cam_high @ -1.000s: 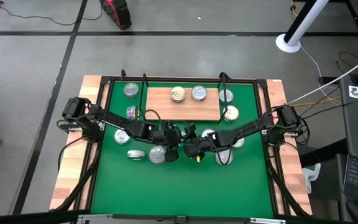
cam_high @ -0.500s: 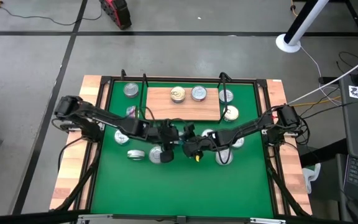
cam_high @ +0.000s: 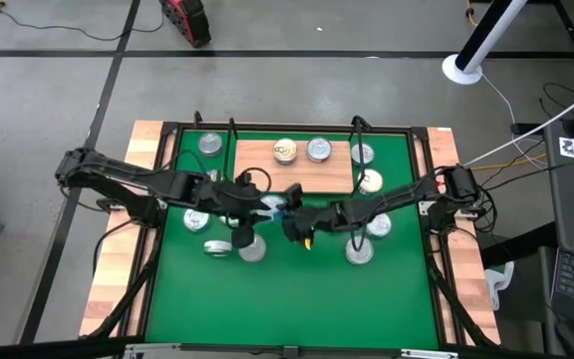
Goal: Stack canned seafood by type on shelf
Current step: Put the yellow blue tuna can on the shelf, then put the green tuna can on the shelf
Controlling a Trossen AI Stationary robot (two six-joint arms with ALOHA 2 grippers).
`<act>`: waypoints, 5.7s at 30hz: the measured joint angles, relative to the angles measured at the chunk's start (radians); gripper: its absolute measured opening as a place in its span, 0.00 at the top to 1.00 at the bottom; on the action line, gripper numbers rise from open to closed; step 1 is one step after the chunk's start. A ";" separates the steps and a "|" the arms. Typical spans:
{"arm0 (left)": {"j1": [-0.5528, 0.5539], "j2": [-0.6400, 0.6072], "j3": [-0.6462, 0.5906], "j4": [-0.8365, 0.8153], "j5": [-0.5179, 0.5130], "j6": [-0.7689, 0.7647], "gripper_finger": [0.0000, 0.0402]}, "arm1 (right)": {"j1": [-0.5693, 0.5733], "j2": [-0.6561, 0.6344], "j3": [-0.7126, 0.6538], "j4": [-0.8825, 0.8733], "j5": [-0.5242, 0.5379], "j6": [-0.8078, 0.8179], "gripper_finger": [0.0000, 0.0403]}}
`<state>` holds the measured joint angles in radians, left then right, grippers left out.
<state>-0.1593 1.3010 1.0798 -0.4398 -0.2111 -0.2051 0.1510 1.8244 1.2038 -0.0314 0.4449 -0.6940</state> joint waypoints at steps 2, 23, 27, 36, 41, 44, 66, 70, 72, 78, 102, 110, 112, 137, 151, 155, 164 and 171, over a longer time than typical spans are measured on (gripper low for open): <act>0.000 -0.020 0.000 -0.004 0.000 0.004 0.75 | -0.034 0.000 0.006 0.033 -0.007 -0.024 0.67; 0.001 -0.046 -0.002 -0.029 -0.026 0.008 0.75 | -0.361 0.141 0.007 0.339 -0.259 -0.073 0.67; 0.001 -0.046 -0.002 -0.033 -0.037 0.008 0.75 | -0.378 0.165 0.008 0.337 -0.288 -0.069 0.67; 0.001 -0.046 -0.002 -0.046 -0.037 0.007 0.75 | -0.376 0.190 0.007 0.379 -0.325 -0.072 0.67; 0.001 -0.046 -0.002 -0.047 -0.037 0.006 0.75 | -0.382 0.195 0.007 0.373 -0.332 -0.073 0.67; 0.001 -0.046 -0.002 -0.047 -0.037 0.005 0.75 | -0.382 0.195 0.007 0.366 -0.332 -0.073 0.67; 0.001 -0.045 -0.061 -0.044 -0.042 -0.044 0.75 | -0.382 0.195 0.007 0.377 -0.325 -0.071 0.32; 0.001 -0.045 -0.079 -0.029 -0.043 -0.059 0.75 | -0.382 0.195 0.007 0.382 -0.315 -0.071 0.32; 0.001 -0.045 -0.092 -0.011 -0.043 -0.060 0.75 | -0.382 0.195 0.007 0.386 -0.306 -0.071 0.32; -0.001 -0.045 -0.125 0.014 -0.043 -0.104 0.75 | -0.365 0.192 0.007 0.397 -0.259 -0.071 0.32; -0.058 0.007 -0.125 -0.224 -0.040 -0.312 0.75 | -0.026 0.030 0.007 0.045 -0.020 -0.073 0.32; -0.054 0.112 -0.125 -0.291 -0.042 -0.312 0.75 | 0.066 -0.072 0.007 -0.249 0.035 -0.021 0.32; -0.050 0.135 -0.125 -0.294 -0.041 -0.313 0.75 | 0.081 -0.107 0.007 -0.308 0.042 0.015 0.32; 0.059 0.283 -0.125 -0.341 0.009 -0.292 0.75 | 0.098 -0.386 0.006 -0.776 -0.079 0.457 0.32; 0.058 0.297 -0.125 -0.332 0.010 -0.282 0.74 | 0.098 -0.385 0.006 -0.780 -0.107 0.458 0.32; 0.064 0.297 -0.125 -0.337 0.008 -0.307 0.64 | 0.098 -0.384 0.006 -0.779 -0.110 0.458 0.32; 0.080 0.297 -0.125 -0.335 0.000 -0.312 0.44 | 0.098 -0.384 0.006 -0.778 -0.117 0.462 0.32; 0.080 0.311 -0.125 -0.336 -0.003 -0.317 0.48 | 0.098 -0.384 0.006 -0.778 -0.117 0.463 0.32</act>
<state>-0.0795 1.6117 0.9546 -0.7761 -0.2141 -0.5224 0.2489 1.4406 1.2102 -0.8093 0.3275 -0.2306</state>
